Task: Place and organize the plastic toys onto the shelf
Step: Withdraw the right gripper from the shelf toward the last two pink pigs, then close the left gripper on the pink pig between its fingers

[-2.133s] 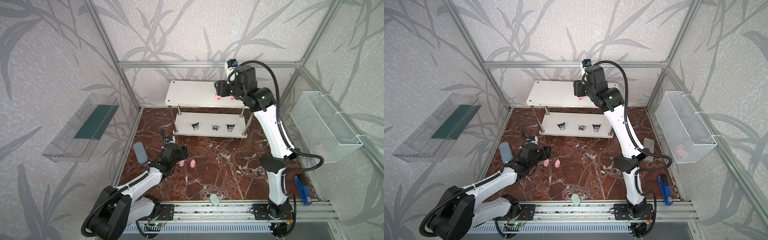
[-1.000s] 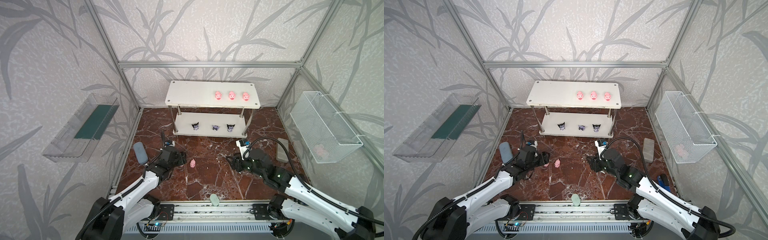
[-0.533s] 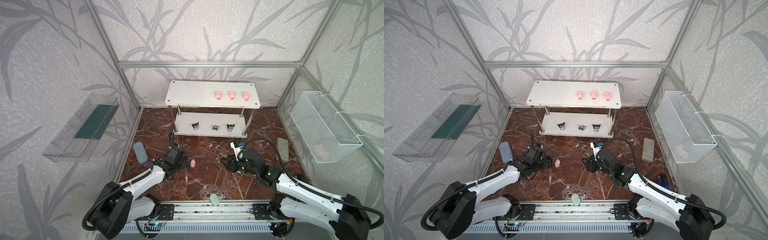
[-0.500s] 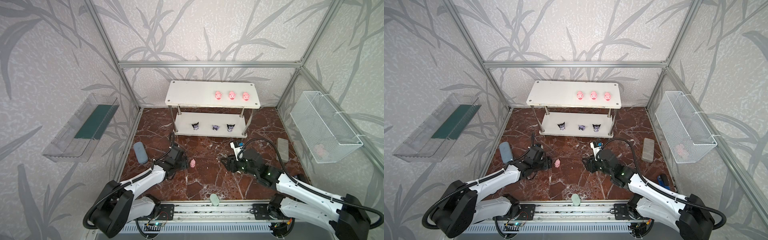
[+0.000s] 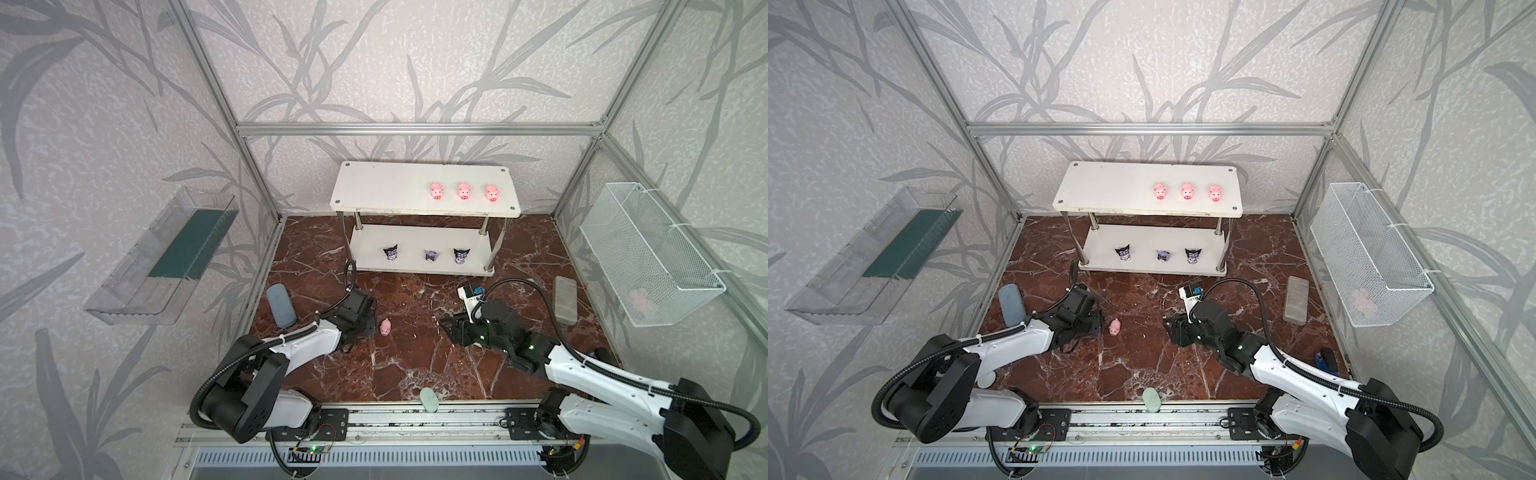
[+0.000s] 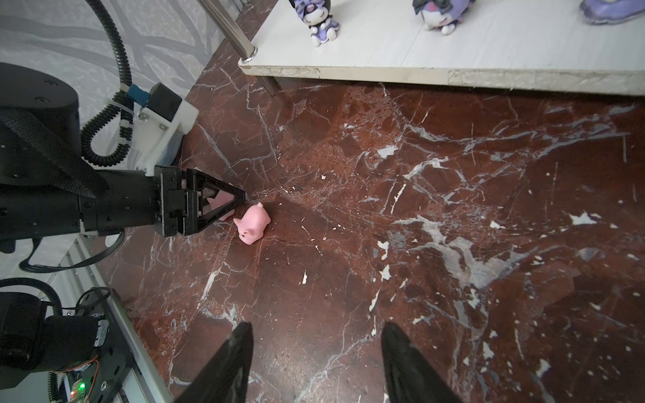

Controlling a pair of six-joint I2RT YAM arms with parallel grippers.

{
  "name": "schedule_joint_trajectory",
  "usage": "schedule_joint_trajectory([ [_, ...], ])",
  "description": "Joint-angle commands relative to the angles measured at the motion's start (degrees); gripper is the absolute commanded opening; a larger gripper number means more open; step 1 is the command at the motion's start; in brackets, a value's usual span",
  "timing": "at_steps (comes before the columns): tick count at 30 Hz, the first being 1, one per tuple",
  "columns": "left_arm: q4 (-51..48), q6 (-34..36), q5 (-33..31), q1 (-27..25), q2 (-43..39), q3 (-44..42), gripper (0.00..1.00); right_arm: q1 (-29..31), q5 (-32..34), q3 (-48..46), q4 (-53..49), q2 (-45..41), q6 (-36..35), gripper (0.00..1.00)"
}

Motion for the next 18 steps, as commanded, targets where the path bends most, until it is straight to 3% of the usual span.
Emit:
schedule_joint_trajectory([
  [1,-0.26,-0.88,-0.26,-0.47,1.31,0.68,0.56,0.05,-0.38,-0.07,1.82,0.74,0.19,0.60],
  [5,-0.84,-1.16,-0.47,-0.70,1.08,0.53,0.52,-0.19,-0.79,0.08,2.23,1.92,0.28,0.60],
  [18,-3.94,-2.17,-2.85,-1.37,-3.40,-1.73,0.56,-0.36,-1.28,-0.07,3.50,3.97,0.94,0.59],
])
